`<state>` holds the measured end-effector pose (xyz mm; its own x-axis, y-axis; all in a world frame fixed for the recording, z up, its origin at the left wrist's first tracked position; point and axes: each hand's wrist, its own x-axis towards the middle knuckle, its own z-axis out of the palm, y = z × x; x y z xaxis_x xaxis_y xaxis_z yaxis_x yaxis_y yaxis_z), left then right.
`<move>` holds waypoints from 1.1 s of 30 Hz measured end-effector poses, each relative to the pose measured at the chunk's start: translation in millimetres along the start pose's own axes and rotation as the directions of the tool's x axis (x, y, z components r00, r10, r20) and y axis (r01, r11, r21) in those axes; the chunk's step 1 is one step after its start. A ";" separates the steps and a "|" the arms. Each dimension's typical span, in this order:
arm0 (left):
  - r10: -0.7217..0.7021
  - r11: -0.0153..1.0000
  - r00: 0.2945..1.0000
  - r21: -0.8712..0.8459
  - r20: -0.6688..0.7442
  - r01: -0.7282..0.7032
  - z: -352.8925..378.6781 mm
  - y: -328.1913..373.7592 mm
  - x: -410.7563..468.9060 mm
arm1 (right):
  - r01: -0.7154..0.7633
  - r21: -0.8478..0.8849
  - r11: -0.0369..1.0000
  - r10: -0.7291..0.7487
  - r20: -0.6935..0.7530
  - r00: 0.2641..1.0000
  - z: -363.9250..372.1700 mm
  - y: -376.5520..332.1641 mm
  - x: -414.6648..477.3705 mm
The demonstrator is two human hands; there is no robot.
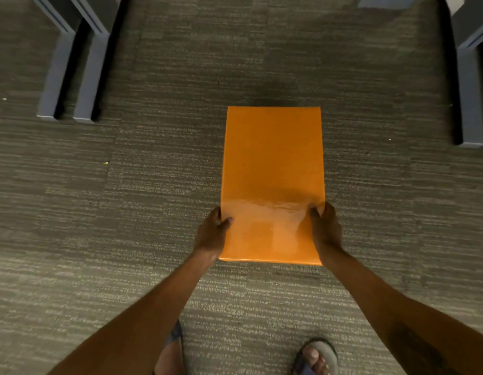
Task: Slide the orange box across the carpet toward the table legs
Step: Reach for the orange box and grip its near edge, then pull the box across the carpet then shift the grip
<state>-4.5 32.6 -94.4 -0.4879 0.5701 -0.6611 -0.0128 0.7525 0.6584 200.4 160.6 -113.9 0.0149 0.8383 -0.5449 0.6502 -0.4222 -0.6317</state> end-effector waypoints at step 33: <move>0.329 0.941 0.912 0.002 -0.246 -0.339 -173.1 40.6 156.1 | 0.276 -0.020 0.961 -0.271 -0.267 0.925 166.1 -174.8 53.9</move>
<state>-232.2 95.0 -108.6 -0.6635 0.6864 -0.2976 0.1551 0.5153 0.8429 -38.6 222.3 -124.4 0.0404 0.9819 -0.1852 0.6444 -0.1672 -0.7462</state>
